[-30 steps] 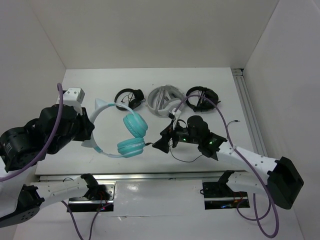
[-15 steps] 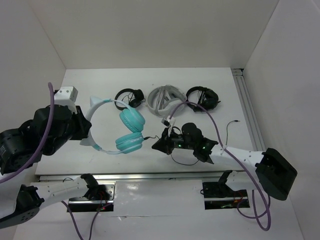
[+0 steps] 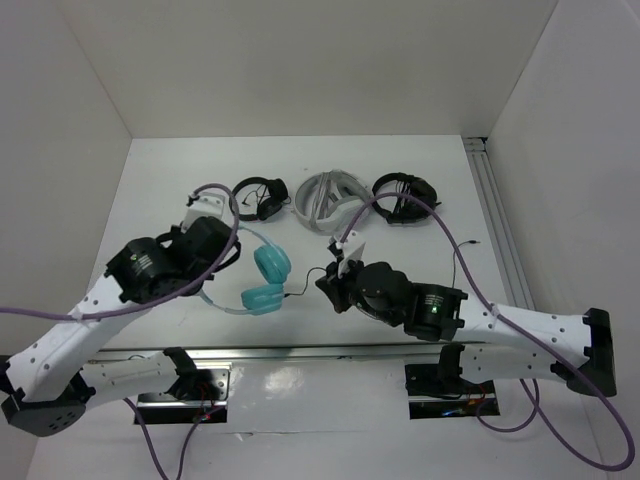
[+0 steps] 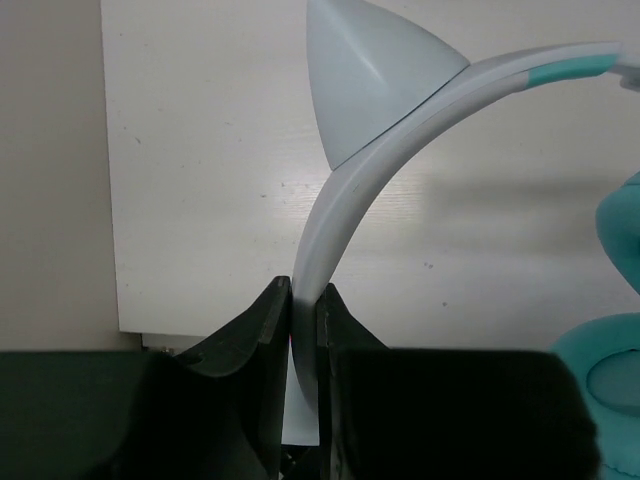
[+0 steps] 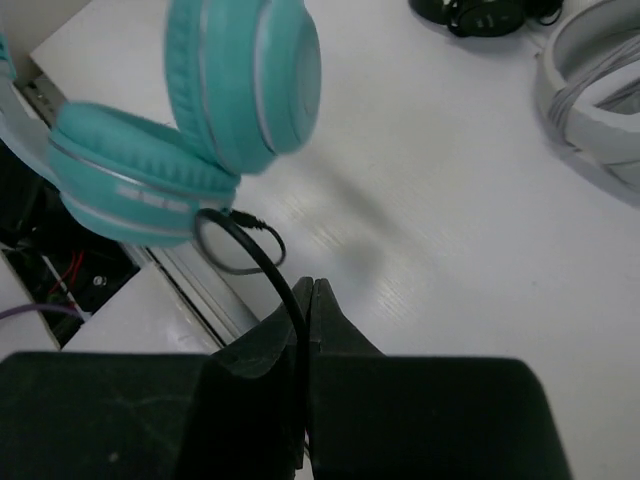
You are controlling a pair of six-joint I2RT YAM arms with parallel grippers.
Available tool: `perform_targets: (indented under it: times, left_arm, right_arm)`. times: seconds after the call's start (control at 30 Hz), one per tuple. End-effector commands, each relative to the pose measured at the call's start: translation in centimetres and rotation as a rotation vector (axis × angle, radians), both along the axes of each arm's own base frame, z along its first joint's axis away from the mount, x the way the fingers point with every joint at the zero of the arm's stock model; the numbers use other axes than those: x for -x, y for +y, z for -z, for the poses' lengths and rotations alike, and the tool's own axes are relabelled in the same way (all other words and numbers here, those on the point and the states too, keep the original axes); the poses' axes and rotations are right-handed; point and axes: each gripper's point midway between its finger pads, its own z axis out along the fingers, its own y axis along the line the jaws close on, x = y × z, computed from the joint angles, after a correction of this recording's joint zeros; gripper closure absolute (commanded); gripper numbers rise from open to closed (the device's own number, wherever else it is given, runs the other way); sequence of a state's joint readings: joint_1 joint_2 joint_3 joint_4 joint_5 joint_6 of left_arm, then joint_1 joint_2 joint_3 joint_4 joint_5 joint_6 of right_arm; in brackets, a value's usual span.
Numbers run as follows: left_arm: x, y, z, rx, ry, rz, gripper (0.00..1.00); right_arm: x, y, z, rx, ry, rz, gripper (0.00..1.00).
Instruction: Wrap the headphones
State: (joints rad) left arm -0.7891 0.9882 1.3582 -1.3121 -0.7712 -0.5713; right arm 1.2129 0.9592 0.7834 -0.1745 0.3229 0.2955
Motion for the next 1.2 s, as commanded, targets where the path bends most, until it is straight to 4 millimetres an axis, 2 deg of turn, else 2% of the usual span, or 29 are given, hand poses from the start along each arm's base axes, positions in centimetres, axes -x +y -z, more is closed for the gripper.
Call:
perform_targets:
  times: [0.0, 0.03, 0.13, 0.27, 0.4, 0.47, 0.5, 0.67, 0.87, 0.97, 1.17]
  left_arm:
    - [-1.9, -2.7, -0.7, 0.038, -0.072, 0.065, 1.00]
    - [-2.0, -3.6, -0.5, 0.048, -0.071, 0.099, 1.00]
    - [-1.2, -7.3, 1.9, 0.022, 0.026, 0.317, 1.00]
    - [0.4, -11.3, 3.2, 0.034, 0.098, 0.518, 1.00]
    - [3.7, -15.4, 3.7, 0.085, 0.152, 0.762, 1.00]
    - [5.2, -16.6, 3.9, 0.111, 0.177, 0.854, 1.00]
    - [6.0, -16.9, 4.3, 0.099, 0.194, 0.895, 1.00]
    - [6.4, -17.5, 4.5, 0.118, 0.215, 0.918, 1.00]
    - [6.6, -17.6, 3.0, 0.160, 0.174, 0.944, 1.00]
    - [8.2, -18.0, 1.6, 0.242, 0.168, 1.030, 1.00]
    - [11.0, -18.6, 0.1, 0.343, 0.184, 1.196, 1.00]
  right_arm:
    - [-0.6, -1.9, -0.7, 0.146, -0.037, 0.114, 1.00]
    - [-0.6, -2.1, -1.1, 0.155, -0.045, 0.123, 1.00]
    - [-0.2, -2.5, -2.3, 0.177, -0.066, 0.125, 1.00]
    - [-0.5, -3.1, -2.4, 0.250, -0.099, 0.124, 1.00]
    - [-1.4, -3.6, -1.7, 0.327, -0.119, 0.171, 1.00]
    - [-1.4, -3.5, -1.4, 0.346, -0.123, 0.167, 1.00]
    - [-1.6, -3.6, -1.4, 0.354, -0.132, 0.171, 1.00]
    - [-1.5, -3.4, -1.1, 0.362, -0.127, 0.162, 1.00]
    - [-1.4, -3.7, -0.4, 0.367, -0.134, 0.158, 0.99]
    - [-1.0, -3.2, -0.5, 0.354, -0.138, 0.111, 0.96]
    - [0.7, 0.0, -1.3, 0.258, -0.151, -0.065, 0.89]
